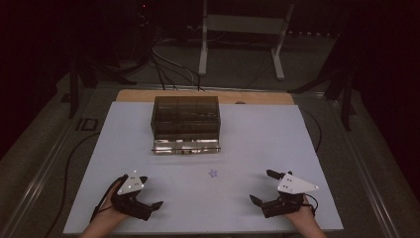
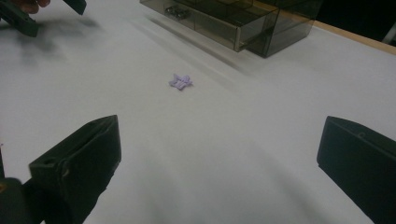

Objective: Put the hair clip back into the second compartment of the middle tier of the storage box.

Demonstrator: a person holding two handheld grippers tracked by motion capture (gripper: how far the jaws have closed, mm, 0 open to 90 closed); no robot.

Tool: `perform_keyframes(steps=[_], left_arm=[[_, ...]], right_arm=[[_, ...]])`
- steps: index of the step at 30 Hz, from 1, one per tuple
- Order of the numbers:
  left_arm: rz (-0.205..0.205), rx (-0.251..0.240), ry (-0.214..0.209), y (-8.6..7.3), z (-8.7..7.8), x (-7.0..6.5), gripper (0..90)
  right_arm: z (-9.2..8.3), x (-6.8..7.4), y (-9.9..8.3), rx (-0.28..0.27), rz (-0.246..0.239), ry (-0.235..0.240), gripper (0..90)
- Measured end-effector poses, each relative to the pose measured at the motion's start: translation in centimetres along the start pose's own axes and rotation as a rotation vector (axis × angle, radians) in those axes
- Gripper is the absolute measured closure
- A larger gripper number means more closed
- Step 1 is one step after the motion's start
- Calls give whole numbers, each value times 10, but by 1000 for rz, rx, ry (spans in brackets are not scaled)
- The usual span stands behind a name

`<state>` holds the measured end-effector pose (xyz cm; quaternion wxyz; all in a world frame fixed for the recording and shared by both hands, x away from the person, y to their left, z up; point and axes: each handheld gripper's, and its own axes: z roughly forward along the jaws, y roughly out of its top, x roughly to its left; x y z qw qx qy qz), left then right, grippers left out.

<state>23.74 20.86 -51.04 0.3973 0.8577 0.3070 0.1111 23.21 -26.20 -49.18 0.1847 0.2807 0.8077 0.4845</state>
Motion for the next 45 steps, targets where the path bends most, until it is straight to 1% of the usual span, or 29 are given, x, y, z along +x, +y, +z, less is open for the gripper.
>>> perform_keyframes(steps=[2,6,12,15,19,20,21,24,30,32,34,36,41,44,45], left_arm=[[9,4,0,1,0,-1,1],[11,7,-8,1,1,-1,1],[0,-14,-14,5,-2,-2,1],[9,-24,-14,10,-5,-5,1],[26,-42,-24,20,-8,-10,1],[26,-42,-24,20,-8,-10,1],[34,-49,-35,26,-9,-12,1],[49,-47,-44,33,-8,-14,1],[49,-53,-68,50,-6,-16,1],[60,-53,-67,56,-5,-17,1],[67,-60,-74,62,-4,-18,1],[86,-64,-93,66,-2,-19,1],[111,-52,-107,77,2,-21,1],[108,-54,-110,81,4,-22,1],[129,-62,-117,86,6,-24,2]], right_arm=[[0,0,0,-2,-2,-1,3],[1,0,0,1,-2,-2,3],[0,0,0,1,-3,-3,3],[0,0,0,1,-5,-3,4],[1,0,0,6,-10,-5,3],[1,0,0,6,-10,-5,3],[1,0,0,6,-10,-5,4],[1,0,-1,7,-1,-9,3],[1,0,-1,6,-5,-10,3],[1,0,0,5,-6,-9,3],[1,1,0,5,-6,-8,4],[1,0,0,5,-6,-8,4],[0,1,0,3,-5,-7,3],[0,1,0,1,-5,-5,3],[0,1,0,4,-7,-5,3]])
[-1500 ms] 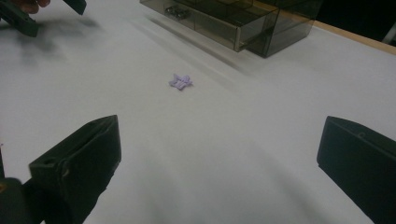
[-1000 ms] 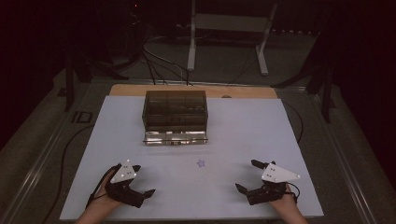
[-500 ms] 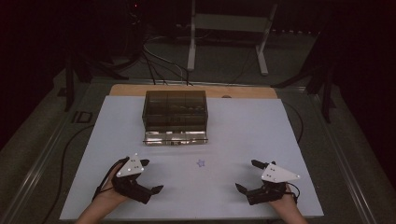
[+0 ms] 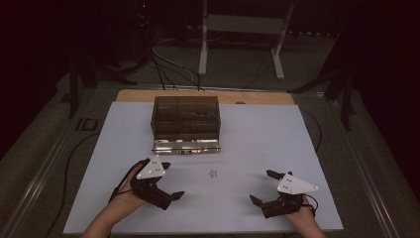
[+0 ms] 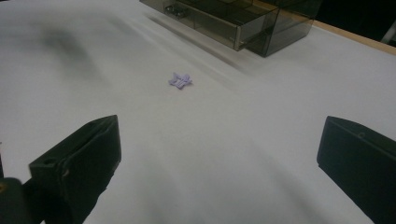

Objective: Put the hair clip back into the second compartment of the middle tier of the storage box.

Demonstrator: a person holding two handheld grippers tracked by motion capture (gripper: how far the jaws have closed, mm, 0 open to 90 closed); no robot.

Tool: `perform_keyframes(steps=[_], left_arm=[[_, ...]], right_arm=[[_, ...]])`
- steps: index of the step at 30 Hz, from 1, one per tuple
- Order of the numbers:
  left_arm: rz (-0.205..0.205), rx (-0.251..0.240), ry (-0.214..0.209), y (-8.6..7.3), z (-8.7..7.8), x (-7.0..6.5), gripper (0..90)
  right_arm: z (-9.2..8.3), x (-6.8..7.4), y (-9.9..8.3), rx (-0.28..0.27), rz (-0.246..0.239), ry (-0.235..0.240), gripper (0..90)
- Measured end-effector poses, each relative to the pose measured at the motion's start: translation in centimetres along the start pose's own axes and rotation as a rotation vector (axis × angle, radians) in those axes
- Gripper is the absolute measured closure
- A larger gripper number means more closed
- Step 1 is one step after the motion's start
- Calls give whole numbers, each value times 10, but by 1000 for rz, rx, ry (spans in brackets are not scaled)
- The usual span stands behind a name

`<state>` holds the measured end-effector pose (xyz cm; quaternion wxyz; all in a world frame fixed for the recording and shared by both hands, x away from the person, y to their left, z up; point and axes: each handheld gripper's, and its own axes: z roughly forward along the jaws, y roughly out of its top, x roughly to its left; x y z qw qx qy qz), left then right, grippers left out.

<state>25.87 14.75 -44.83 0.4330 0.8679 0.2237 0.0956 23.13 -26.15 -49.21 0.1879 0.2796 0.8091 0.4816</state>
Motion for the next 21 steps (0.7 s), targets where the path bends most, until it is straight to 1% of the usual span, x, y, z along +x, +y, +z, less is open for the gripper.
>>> perform_keyframes(steps=[3,4,5,6,8,16,17,19,21], left_arm=[[6,1,-1,7,3,-1,2],[6,1,-1,7,3,-1,2],[14,3,-3,12,6,-2,1],[14,3,-3,12,6,-2,1],[21,8,-7,17,11,-3,1],[11,23,-17,27,22,-1,1],[3,28,-23,30,25,0,1],[7,32,-22,31,27,0,1],[1,32,-22,34,32,0,1]], right_arm=[[0,0,0,0,0,1,3],[0,0,0,0,0,1,3],[-1,0,0,-2,1,1,3],[-1,0,0,-2,1,1,3],[0,0,0,-2,3,1,3],[-1,-1,0,-5,3,1,3],[-1,0,0,-4,4,1,4],[-1,0,0,-4,3,2,4],[-1,0,0,-5,4,3,3]])
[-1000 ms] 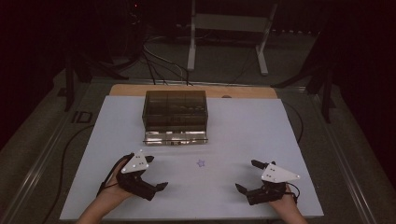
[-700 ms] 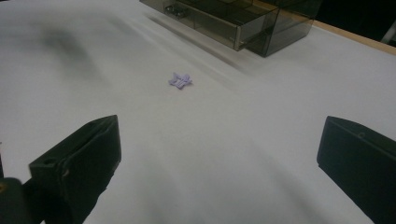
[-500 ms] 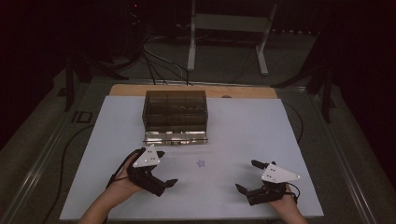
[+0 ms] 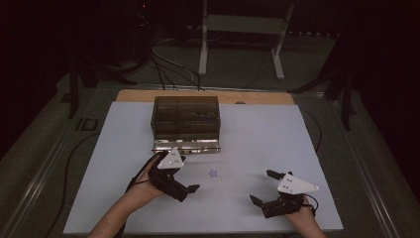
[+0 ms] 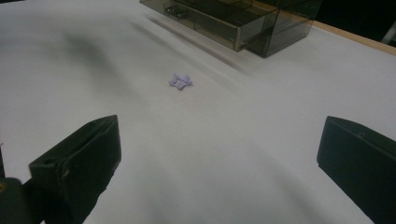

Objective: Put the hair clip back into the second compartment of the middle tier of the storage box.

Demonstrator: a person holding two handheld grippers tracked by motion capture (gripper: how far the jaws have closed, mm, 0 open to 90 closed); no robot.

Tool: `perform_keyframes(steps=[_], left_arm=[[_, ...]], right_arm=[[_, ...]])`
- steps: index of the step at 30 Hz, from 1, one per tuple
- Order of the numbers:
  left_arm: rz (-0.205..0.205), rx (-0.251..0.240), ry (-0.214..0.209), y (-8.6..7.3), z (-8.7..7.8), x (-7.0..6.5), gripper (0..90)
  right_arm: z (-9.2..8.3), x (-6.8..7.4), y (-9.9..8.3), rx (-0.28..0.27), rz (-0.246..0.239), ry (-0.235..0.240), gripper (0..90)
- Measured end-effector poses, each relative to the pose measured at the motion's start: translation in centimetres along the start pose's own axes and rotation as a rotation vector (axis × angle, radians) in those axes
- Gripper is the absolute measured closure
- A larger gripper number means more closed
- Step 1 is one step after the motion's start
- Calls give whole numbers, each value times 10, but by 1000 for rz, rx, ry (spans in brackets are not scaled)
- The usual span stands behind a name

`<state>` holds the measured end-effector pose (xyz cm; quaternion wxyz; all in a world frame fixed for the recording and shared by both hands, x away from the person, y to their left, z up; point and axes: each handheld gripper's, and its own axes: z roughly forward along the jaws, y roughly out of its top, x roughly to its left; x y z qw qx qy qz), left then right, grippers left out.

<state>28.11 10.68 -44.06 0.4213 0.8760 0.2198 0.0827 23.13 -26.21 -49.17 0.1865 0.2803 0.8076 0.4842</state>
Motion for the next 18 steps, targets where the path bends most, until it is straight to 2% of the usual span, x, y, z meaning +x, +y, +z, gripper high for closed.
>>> perform_keyframes(steps=[3,8,10,14,18], left_arm=[[9,7,3,3,6,1,1],[0,13,-3,6,13,3,1],[-15,17,-9,7,16,3,1],[-61,-6,4,7,22,8,0],[-59,3,5,7,25,10,0]], right_arm=[[0,0,0,-1,-1,-1,3],[0,0,0,-4,1,0,3],[0,0,0,-3,0,0,3],[0,0,0,-3,-1,0,4],[-1,0,0,-4,0,1,3]])
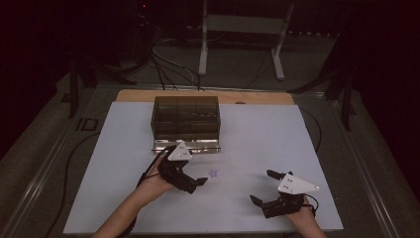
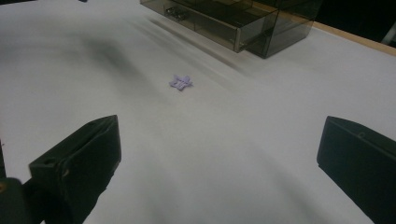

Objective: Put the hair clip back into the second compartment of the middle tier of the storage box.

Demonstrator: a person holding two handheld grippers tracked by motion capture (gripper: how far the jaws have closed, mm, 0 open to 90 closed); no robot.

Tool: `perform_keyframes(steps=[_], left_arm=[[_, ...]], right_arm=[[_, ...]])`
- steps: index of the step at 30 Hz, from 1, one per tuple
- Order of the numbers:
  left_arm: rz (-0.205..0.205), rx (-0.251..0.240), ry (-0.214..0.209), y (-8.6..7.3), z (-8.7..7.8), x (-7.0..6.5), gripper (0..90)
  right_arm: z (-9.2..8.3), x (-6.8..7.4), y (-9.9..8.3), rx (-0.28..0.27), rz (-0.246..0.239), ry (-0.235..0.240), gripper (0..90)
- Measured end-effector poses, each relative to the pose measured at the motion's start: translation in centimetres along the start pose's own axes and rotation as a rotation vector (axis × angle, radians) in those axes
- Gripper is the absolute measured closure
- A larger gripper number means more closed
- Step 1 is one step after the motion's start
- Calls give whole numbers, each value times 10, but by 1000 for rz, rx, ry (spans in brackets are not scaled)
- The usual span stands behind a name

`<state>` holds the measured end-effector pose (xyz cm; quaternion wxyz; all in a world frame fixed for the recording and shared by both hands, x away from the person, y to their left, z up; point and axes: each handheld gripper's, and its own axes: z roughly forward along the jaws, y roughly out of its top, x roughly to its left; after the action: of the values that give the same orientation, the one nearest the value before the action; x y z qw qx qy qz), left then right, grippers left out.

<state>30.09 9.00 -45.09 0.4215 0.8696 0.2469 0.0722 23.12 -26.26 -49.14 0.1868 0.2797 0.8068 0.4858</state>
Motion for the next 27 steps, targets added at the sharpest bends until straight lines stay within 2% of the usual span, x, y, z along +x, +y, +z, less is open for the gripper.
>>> perform_keyframes(steps=[8,16,22,25,27], left_arm=[[13,10,10,3,13,-1,0],[-3,10,11,6,27,-1,0],[-38,7,14,6,37,3,0],[-31,19,24,7,40,4,0],[-44,33,32,8,44,5,0]], right_arm=[[0,0,0,0,-3,1,3],[0,0,0,-1,-2,2,3],[0,0,0,-1,-7,3,4],[0,0,0,-1,-7,4,4],[0,0,0,-1,-8,4,3]])
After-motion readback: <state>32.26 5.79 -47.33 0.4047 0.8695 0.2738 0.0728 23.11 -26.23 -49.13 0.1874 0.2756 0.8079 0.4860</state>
